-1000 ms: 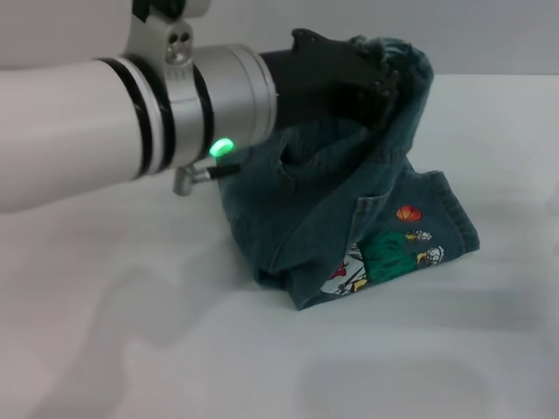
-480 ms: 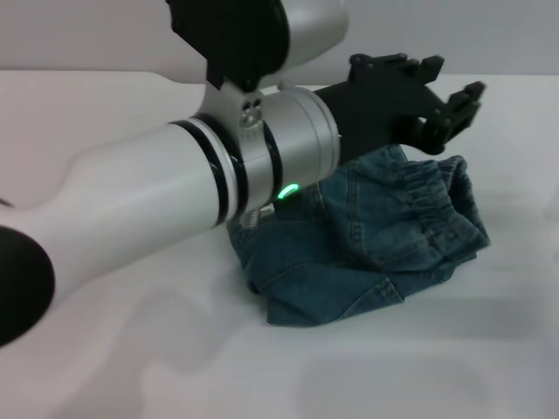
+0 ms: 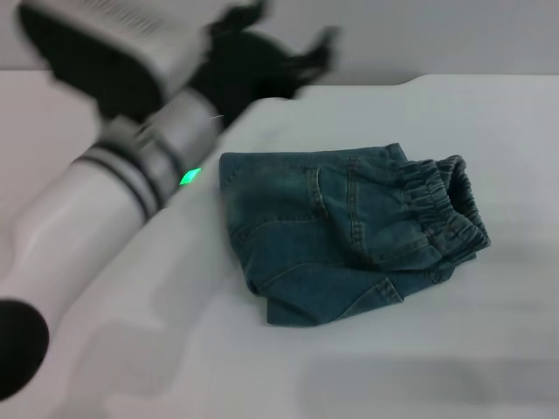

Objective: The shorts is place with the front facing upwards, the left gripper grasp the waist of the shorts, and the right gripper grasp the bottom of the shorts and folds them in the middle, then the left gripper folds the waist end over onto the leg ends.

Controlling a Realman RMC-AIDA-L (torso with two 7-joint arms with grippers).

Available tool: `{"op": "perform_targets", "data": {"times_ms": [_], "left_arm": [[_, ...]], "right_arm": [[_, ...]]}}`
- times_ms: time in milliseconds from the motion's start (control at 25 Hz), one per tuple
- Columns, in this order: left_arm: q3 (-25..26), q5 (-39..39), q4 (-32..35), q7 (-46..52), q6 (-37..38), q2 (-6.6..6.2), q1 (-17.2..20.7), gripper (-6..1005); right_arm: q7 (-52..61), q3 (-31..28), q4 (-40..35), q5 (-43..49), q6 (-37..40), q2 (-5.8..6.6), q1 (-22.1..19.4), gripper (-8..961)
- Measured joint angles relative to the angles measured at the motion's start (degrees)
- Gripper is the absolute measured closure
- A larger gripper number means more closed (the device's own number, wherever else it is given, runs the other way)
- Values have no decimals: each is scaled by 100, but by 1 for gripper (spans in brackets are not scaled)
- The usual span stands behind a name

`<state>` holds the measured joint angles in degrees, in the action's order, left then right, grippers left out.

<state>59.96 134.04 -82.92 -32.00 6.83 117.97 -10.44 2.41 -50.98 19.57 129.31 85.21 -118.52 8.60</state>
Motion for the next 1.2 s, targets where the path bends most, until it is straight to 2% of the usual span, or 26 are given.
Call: {"op": "perform_targets", "data": {"times_ms": [40, 120, 160, 200, 280, 360, 440, 600, 720, 960, 1200], "left_arm": [[-3, -1, 317, -9, 369, -4, 10, 257], [-135, -6, 1251, 39, 1688, 10, -64, 186], [-212, -11, 1586, 79, 2119, 26, -113, 150], [-299, -19, 1917, 178, 2562, 31, -176, 150], [-573, -32, 2883, 645, 3638, 43, -411, 150], [-689, -32, 3574, 1182, 4198, 43, -600, 150], [-696, -46, 4238, 1717, 4428, 51, -775, 150], [-720, -47, 5145, 2145, 4617, 74, -1022, 150], [-736, -47, 5511, 2252, 4732, 89, -1093, 150], [-739, -47, 5574, 2311, 4785, 89, -1072, 150], [-798, -9, 5675, 2358, 4897, 74, -1028, 150]], "right_arm": [[82, -28, -3, 0, -12, -1, -76, 932], [141, -52, -39, -57, -27, -19, -162, 931], [144, -54, -62, -102, -32, -26, -208, 930], [146, -50, -80, -150, -33, -30, -259, 930], [149, -25, -84, -167, -17, -27, -345, 797], [159, -2, -64, -132, 11, -11, -439, 684], [170, 5, -51, -124, 22, -8, -504, 591], [174, 40, -57, -119, 34, -31, -582, 432], [155, 157, -64, -110, 118, -36, -621, 331], [110, 173, -81, -148, 410, -55, -699, 148], [-85, 154, -92, -213, 571, -95, -763, 148]]}}
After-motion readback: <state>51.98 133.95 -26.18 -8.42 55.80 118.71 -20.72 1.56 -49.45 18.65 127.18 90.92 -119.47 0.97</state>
